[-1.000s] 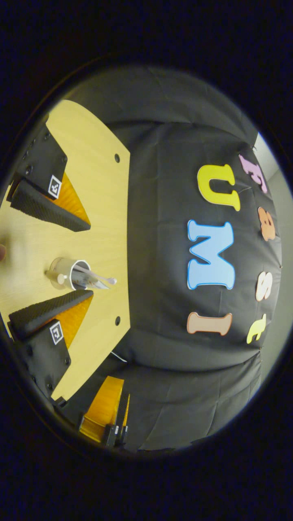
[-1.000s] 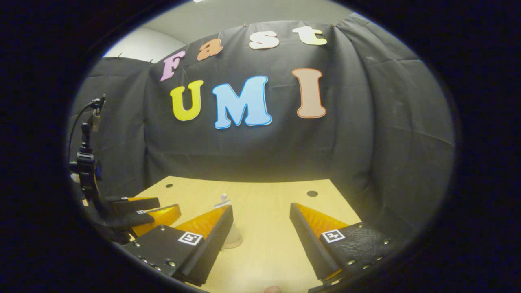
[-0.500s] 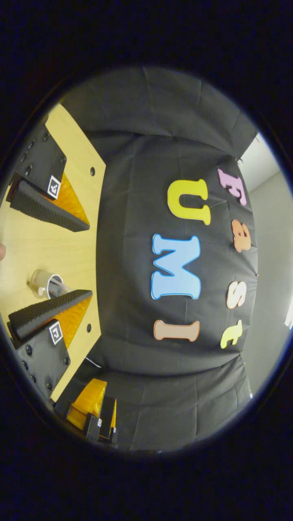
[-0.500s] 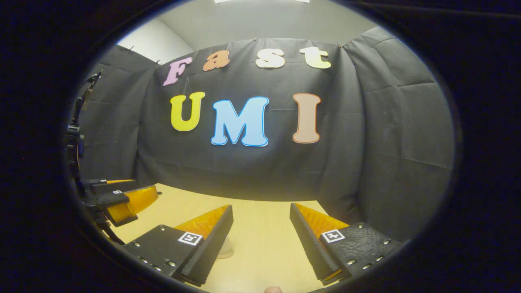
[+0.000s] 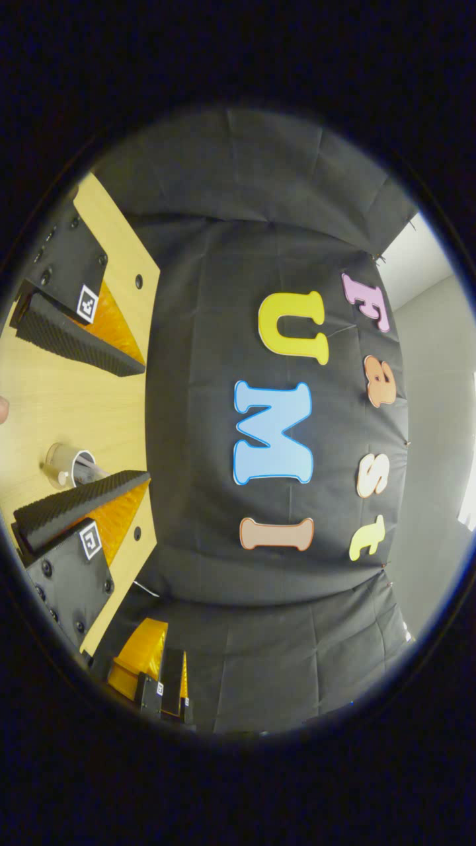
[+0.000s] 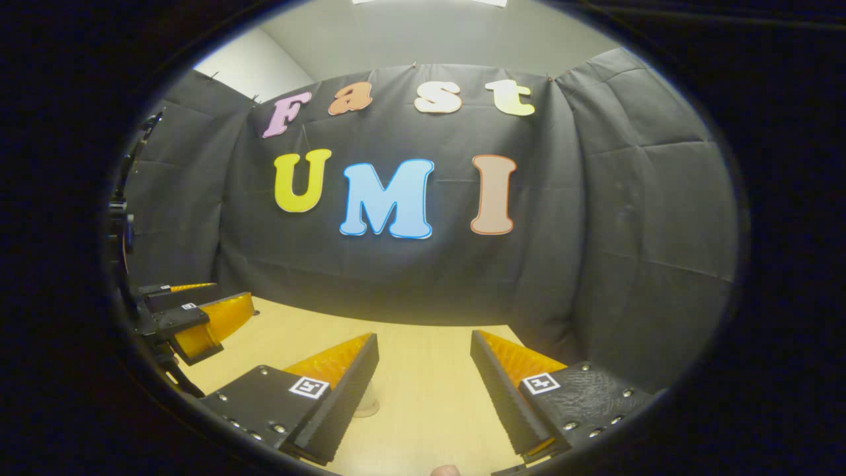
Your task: Put the toothbrush and toothpaste on the desktop into the cup, then pick up the cup and place it on the coaster on the desktop.
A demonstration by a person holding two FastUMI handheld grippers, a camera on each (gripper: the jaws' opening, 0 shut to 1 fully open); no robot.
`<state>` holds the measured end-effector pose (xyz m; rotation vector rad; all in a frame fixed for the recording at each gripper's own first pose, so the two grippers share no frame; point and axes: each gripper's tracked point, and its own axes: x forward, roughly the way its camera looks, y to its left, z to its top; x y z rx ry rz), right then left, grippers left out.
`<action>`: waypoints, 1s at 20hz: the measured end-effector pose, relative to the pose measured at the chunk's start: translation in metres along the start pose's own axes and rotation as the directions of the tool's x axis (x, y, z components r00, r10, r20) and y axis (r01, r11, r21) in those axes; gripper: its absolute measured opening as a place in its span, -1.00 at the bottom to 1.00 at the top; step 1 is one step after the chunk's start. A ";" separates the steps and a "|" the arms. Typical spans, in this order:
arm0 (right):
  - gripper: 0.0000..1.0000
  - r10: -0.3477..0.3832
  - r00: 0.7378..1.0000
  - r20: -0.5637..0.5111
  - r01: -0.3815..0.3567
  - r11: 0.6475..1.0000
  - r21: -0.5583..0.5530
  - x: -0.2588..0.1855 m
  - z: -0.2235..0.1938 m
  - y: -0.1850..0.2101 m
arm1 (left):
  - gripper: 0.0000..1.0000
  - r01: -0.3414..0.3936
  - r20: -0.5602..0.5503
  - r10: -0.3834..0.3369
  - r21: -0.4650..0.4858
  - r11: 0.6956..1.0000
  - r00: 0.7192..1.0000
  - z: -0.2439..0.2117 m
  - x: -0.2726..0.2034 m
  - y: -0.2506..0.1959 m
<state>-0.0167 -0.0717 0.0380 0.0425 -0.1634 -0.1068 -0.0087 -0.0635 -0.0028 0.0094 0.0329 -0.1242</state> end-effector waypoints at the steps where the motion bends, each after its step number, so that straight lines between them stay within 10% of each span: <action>1: 0.82 -0.008 1.000 0.004 0.008 1.000 -0.001 -0.001 0.002 -0.001 | 0.87 -0.001 0.003 0.001 0.001 1.000 1.000 0.002 0.001 0.000; 11: 0.81 -0.072 0.997 0.035 0.072 0.997 -0.002 -0.003 0.009 -0.006 | 0.84 0.033 0.058 -0.035 0.027 0.999 0.998 0.019 -0.003 0.000; 20: 0.81 0.013 0.994 0.105 -0.010 0.999 -0.031 0.003 0.018 -0.009 | 0.82 0.021 0.092 -0.017 -0.043 0.999 0.996 0.015 -0.011 -0.019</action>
